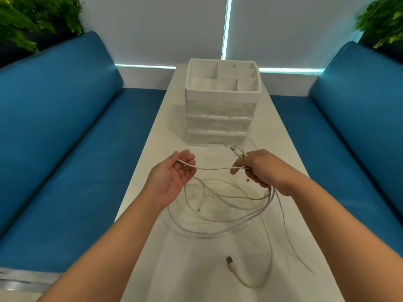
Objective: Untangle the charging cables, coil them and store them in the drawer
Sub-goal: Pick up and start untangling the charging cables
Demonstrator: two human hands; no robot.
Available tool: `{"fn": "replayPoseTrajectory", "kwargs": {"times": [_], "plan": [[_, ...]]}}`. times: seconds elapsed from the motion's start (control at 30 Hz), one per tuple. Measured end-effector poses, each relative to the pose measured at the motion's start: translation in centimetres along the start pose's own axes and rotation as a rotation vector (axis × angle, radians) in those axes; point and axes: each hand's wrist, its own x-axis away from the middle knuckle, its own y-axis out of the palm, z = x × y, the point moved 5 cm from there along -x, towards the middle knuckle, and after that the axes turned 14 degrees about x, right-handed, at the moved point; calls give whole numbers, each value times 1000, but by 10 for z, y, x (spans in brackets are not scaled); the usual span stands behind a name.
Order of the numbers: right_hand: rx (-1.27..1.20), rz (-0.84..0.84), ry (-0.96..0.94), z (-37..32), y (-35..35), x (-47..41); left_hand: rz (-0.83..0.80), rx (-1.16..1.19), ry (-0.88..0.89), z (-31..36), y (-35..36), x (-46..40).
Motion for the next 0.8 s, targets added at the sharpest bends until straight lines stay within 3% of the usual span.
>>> {"fn": "replayPoseTrajectory", "kwargs": {"times": [0.13,0.3,0.5,0.67,0.8], "plan": [[-8,21,12,12,-7,-2,-104,-145,-65,-13,17,13],[-108,-151,3,11,17,-8,-287,-676,-158,-55,34,33],[-159,-112,38,5,34,-21,-468,-1007,-222,-96,34,40],[-251,-132,67,1,42,-24,-440,-1096,-208,-109,33,35],[-134,-146,29,-1,43,-20,-380,-1053,-185,-99,32,28]]}}
